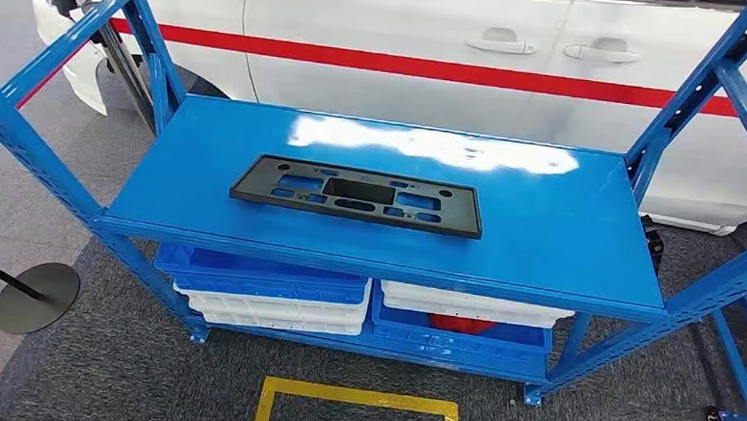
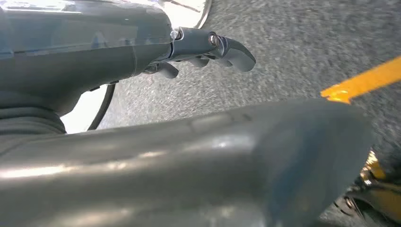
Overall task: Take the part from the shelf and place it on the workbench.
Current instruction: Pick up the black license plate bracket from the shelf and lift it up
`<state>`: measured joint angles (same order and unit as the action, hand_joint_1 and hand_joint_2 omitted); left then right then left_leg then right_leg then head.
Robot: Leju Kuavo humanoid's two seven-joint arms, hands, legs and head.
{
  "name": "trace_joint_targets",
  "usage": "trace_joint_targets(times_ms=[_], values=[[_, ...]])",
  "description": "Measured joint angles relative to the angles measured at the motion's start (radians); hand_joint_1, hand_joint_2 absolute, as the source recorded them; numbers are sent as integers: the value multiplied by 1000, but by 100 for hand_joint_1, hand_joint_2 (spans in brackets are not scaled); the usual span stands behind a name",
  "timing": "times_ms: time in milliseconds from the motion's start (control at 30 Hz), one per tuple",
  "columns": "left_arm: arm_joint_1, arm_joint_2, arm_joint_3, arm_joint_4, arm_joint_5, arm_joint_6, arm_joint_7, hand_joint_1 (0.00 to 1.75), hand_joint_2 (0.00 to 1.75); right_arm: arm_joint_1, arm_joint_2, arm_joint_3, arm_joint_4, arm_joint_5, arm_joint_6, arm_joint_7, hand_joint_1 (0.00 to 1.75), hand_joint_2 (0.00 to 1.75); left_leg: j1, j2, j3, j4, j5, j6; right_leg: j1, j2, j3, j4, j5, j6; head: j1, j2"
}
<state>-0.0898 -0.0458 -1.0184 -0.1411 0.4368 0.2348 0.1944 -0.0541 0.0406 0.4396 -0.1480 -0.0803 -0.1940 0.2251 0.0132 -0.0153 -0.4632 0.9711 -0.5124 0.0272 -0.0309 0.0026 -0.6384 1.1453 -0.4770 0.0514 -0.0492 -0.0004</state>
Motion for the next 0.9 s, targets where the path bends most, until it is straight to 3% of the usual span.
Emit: trace_joint_targets(times_ms=[67,100,200,267,333,400,433,467,500,567,633,700,767,833,900], values=[[-1,-1,-5,0,-4,-2,2,0,0,3,0,-3,0,-5,-2,0,0,0,1,0,7,2,-8,-8,0,1,23,-57,17,0,0,0],[-2,-2,-10,0,-7,-4,4,0,0,4,0,-6,0,-8,-4,1,0,0,1,0,10,3,-15,-15,2,0,38,-98,26,-8,0,0],[-7,-3,-21,0,-11,-7,6,0,0,6,1,-10,0,-12,-10,2,0,0,-1,2,18,11,-28,-35,9,0,48,-116,7,-44,-1,0],[-9,-3,-23,0,-11,-7,7,0,0,10,1,-11,0,-15,-12,3,0,0,1,5,10,53,-30,-43,9,-1,70,-122,-3,-60,0,0],[-13,-3,-26,0,-13,-3,7,0,0,9,4,-17,0,-27,-13,3,0,0,2,9,-51,160,-54,-49,9,-4,94,-128,-18,-72,-1,0],[-17,-2,-29,0,-12,1,3,0,0,7,11,-25,0,-38,-10,2,0,0,2,10,-143,283,-100,-54,12,-4,114,-128,-35,-77,-1,0],[-18,-2,-29,0,-13,3,2,0,0,7,15,-27,0,-38,-7,0,0,0,2,10,-178,314,-112,-54,14,-3,126,-128,-45,-78,-1,0],[-19,-1,-31,0,-14,4,0,0,0,8,19,-28,0,-37,-6,-8,0,0,1,10,-199,314,-105,-52,16,-2,140,-128,-55,-79,-1,0],[-20,-1,-34,0,-16,5,-2,0,0,8,22,-29,0,-37,-8,-21,0,0,0,10,-203,280,-76,-47,18,-1,156,-128,-66,-78,-1,0],[-20,3,-45,0,-23,3,-4,0,0,9,29,-33,0,-40,-16,-52,0,0,-7,9,-190,165,24,-29,20,1,187,-129,-89,-76,0,0],[-21,7,-59,2,-37,-6,2,0,0,7,34,-38,0,-49,-26,-71,0,0,-18,9,-186,96,90,-15,19,4,200,-131,-106,-68,-1,0],[-27,7,-77,3,-51,-19,11,0,0,4,35,-49,0,-66,-43,-77,0,0,-24,8,-188,85,96,-9,18,4,204,-140,-115,-54,-1,0],[-34,1,-95,3,-63,-37,16,0,0,3,35,-62,-1,-81,-59,-78,0,0,-18,7,-174,67,98,-3,19,1,214,-146,-126,-45,-1,0],[-39,-4,-108,3,-70,-50,17,0,0,3,34,-71,-1,-87,-68,-76,0,0,-11,8,-156,46,97,2,21,-1,205,-115,-149,-40,0,0],[-44,-10,-118,3,-72,-57,18,0,0,4,33,-77,-1,-85,-71,-72,0,87,-11,9,-144,38,91,8,21,-1,141,-6,-191,-36,0,0]])
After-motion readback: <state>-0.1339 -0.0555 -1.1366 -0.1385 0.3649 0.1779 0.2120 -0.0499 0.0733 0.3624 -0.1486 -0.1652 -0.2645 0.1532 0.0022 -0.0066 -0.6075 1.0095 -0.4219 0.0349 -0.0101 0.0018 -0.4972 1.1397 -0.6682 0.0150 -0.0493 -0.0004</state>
